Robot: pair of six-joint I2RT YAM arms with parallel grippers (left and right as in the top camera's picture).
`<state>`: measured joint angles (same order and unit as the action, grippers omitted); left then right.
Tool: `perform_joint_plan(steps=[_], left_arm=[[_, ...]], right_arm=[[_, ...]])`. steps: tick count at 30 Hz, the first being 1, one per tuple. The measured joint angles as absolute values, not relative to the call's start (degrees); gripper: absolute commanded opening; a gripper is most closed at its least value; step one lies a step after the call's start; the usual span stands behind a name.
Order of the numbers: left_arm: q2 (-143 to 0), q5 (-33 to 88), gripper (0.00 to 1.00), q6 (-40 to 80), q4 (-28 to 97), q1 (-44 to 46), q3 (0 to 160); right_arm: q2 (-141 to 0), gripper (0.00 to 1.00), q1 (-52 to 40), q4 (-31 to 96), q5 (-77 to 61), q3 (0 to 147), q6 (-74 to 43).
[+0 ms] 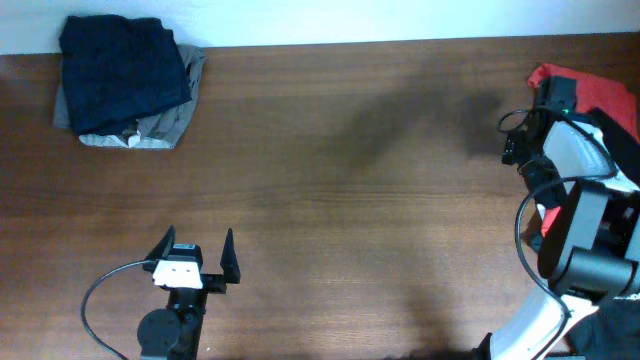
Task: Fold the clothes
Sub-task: 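Reach the right gripper into the black-and-red pile and grasp the black shirt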
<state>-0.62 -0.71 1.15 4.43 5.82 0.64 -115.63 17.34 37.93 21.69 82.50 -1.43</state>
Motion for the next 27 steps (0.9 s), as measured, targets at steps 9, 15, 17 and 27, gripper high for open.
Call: perform_joint_plan(steps=[9,15,17,27], left_arm=[[-0.62,-0.71,0.99,1.15,4.43,5.82,0.64],[-0.62,-0.71,0.99,1.15,4.43,5.82,0.64],[-0.62,-0.71,0.99,1.15,4.43,5.82,0.64],[-0.62,-0.71,0.99,1.15,4.43,5.82,0.64]], right_arm=[[-116.86,1.00,17.93,34.81,23.09,82.56,-1.30],[-117.40,0.79,20.34,34.81,21.76,82.56,-1.10],[-117.54,0.77,21.06,34.85,20.08,82.56,-1.28],[-117.62,0.53,21.82,35.05,15.51,82.56,-1.26]])
